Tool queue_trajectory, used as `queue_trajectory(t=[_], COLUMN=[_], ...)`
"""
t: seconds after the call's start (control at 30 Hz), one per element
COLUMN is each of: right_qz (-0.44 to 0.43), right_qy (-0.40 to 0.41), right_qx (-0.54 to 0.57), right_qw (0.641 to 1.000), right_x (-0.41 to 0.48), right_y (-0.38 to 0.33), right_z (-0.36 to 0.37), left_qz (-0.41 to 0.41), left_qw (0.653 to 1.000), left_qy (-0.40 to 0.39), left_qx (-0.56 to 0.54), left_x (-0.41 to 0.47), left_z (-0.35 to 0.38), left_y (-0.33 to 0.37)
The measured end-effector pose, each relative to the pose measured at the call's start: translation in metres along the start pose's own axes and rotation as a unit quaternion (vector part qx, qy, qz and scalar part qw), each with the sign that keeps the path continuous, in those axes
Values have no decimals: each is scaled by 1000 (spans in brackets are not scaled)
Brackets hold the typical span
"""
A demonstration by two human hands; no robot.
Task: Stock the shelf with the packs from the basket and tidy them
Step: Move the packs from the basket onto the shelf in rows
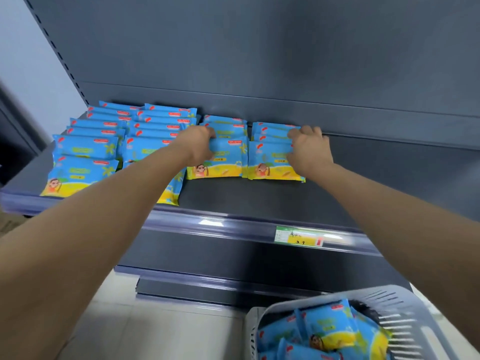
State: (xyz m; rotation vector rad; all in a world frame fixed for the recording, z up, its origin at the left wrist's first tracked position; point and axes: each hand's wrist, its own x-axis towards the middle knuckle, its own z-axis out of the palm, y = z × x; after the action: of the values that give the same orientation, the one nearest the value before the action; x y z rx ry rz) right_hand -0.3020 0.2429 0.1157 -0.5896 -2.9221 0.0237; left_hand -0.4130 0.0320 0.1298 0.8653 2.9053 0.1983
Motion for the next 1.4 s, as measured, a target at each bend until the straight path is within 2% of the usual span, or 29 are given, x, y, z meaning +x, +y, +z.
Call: queue_trajectory(t=[0.23, 0.4, 0.57, 0.7, 0.8, 0.87, 1.03, 1.23, 1.4], right_qz=[-62, -120, -151, -171, -189, -188, -188, -143, -90], right_qy=[27, 72, 100, 91, 42, -6, -155, -257, -341], right_qx=[56, 102, 139, 145, 140, 128, 80, 59, 82], right_qw=[996, 985, 974, 970, 971, 974, 966, 954, 932], right_x=[-39, -85, -142, -198, -235, -255, -287, -297, -291], right_y=[11, 27, 59, 97, 125, 139, 162, 185, 181], right_z=[-7, -10, -12, -5, 12, 25, 63, 113, 136], left_qz=[10, 26, 107, 159, 158, 124, 37, 6, 29], left_qw=[998, 992, 988, 982, 974, 969, 955, 941, 958], left_qy=[8, 72, 111, 24, -104, -181, -281, -336, -279], left_qx=[57, 102, -20, -98, -126, -118, -85, -38, 51], left_x=[10, -13, -79, -146, -188, -211, -244, -257, -258], left_z=[8, 14, 29, 76, 132, 167, 236, 281, 290], left_y=[7, 35, 106, 164, 186, 191, 196, 199, 202])
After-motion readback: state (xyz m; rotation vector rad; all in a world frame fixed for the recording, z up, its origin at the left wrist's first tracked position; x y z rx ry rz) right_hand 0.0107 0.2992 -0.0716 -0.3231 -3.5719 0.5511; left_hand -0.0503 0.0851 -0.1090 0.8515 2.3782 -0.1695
